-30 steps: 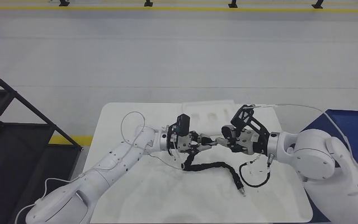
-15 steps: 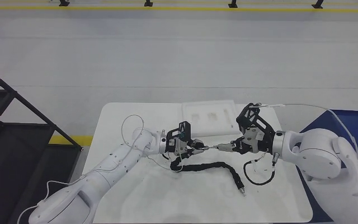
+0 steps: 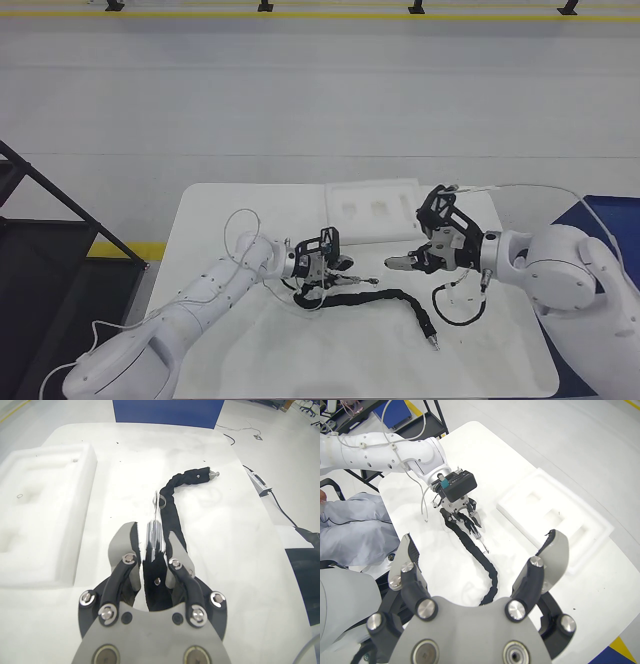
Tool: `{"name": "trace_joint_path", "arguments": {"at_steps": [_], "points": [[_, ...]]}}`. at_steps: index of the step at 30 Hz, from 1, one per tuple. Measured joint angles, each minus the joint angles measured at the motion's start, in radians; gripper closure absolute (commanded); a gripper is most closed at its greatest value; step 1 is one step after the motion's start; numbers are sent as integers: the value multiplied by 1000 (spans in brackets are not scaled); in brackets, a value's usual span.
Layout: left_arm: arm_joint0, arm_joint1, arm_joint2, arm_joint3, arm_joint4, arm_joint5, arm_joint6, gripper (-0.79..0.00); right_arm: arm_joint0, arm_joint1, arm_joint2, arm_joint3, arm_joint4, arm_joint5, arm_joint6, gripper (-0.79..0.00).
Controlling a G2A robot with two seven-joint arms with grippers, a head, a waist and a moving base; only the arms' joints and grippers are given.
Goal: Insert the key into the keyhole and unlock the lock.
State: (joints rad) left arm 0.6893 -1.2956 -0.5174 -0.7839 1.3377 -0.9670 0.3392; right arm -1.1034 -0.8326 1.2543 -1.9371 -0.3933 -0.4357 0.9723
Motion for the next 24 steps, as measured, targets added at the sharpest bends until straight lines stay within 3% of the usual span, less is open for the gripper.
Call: {"name": "trace_joint_path", "arguments": {"at_steps": [6,11,16,24], "points": [[-30,-5,-9,22,28,-37,76,-785,74,-13,-60,108,-9,-124,-55,-785],[-61,20,-26,-5,58,-46,125,-785,145,-28,-103,216,8,-237,-128,-785],[-84,81,-44,-106,4,-45,184,-785,239,-44,-152,304,39,-310,-144,-785],[-147,225,-56,-253,-168,-45,144,-785,360,-63,-212,371,61,-369,-118,-785]]}}
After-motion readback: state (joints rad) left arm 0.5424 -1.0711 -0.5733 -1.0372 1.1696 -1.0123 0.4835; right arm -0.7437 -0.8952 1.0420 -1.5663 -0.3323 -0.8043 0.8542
